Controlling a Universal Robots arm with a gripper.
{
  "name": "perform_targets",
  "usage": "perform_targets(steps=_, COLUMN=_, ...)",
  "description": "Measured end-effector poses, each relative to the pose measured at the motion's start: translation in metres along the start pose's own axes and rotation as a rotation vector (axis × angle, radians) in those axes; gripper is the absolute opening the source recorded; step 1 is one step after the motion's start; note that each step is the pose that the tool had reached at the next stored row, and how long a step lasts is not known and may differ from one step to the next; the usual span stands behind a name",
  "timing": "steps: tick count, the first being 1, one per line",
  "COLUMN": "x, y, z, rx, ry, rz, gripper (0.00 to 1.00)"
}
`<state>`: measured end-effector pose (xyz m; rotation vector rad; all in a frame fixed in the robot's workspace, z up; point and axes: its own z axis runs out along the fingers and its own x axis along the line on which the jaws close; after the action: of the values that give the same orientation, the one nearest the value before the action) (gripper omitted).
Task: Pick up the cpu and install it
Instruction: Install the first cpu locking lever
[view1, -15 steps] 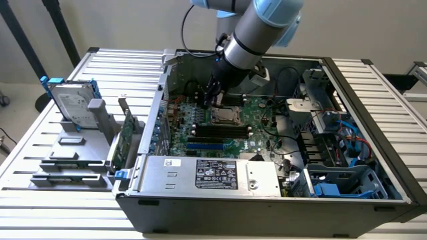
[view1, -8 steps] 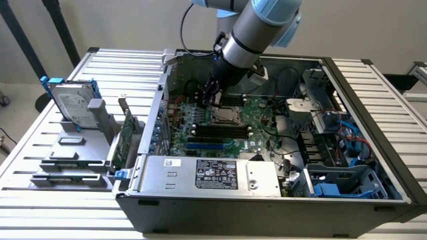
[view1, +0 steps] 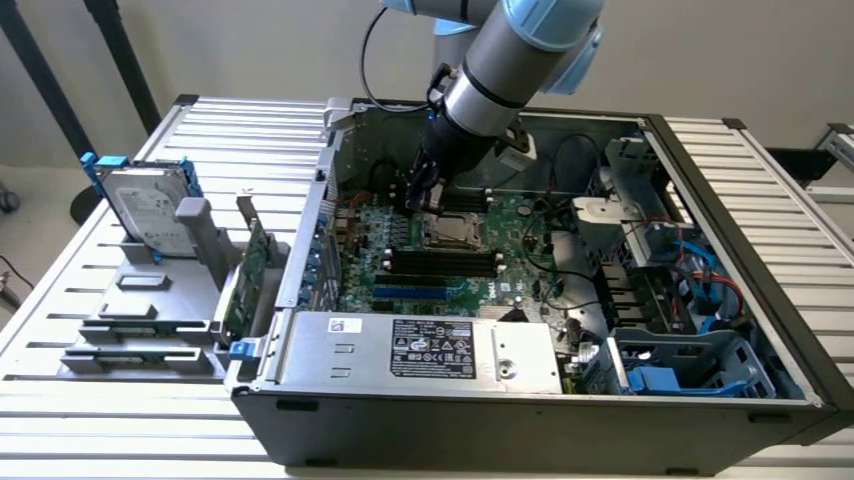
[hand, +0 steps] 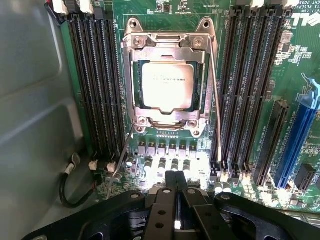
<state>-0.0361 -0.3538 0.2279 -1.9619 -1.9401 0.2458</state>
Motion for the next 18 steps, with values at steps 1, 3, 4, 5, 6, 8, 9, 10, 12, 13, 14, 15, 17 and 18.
perform_targets(steps=1, x=0.0, y=0.0, z=0.0, rx=0.0, ry=0.0004, rz=0.0, gripper=0.11)
perform_targets(steps=3, x=0.0, y=0.0, z=0.0, rx=0.0001, ry=0.0013, rz=-0.001, gripper=0.11)
perform_targets(steps=4, x=0.0, y=0.0, z=0.0, rx=0.0001, ry=0.0018, rz=-0.001, gripper=0.11)
perform_targets(steps=5, x=0.0, y=0.0, z=0.0, rx=0.0001, ry=0.0023, rz=-0.001, gripper=0.11)
perform_targets(steps=6, x=0.0, y=0.0, z=0.0, rx=0.0001, ry=0.0027, rz=-0.001, gripper=0.11)
perform_targets(steps=8, x=0.0, y=0.0, z=0.0, rx=0.0001, ry=0.0033, rz=-0.001, gripper=0.11)
perform_targets(steps=9, x=0.0, y=0.0, z=0.0, rx=0.0002, ry=0.0032, rz=-0.001, gripper=0.11)
perform_targets(steps=10, x=0.0, y=0.0, z=0.0, rx=0.0001, ry=0.0033, rz=-0.001, gripper=0.11)
perform_targets(steps=12, x=0.0, y=-0.0001, z=0.0, rx=0.0002, ry=0.0033, rz=-0.001, gripper=0.11)
perform_targets(steps=13, x=0.0, y=-0.0004, z=0.0001, rx=0.0001, ry=0.0032, rz=-0.001, gripper=0.11)
perform_targets(steps=14, x=-0.0001, y=-0.001, z=0.0004, rx=0.0002, ry=0.0032, rz=-0.001, gripper=0.11)
perform_targets(steps=15, x=-0.0001, y=-0.002, z=0.0008, rx=0.0001, ry=0.0033, rz=-0.001, gripper=0.11)
perform_targets(steps=17, x=-0.0003, y=-0.0072, z=0.0029, rx=0.0, ry=0.0078, rz=-0.002, gripper=0.11)
perform_targets(steps=18, x=-0.0004, y=-0.0092, z=0.0038, rx=-0.0002, ry=0.0108, rz=0.0, gripper=0.11)
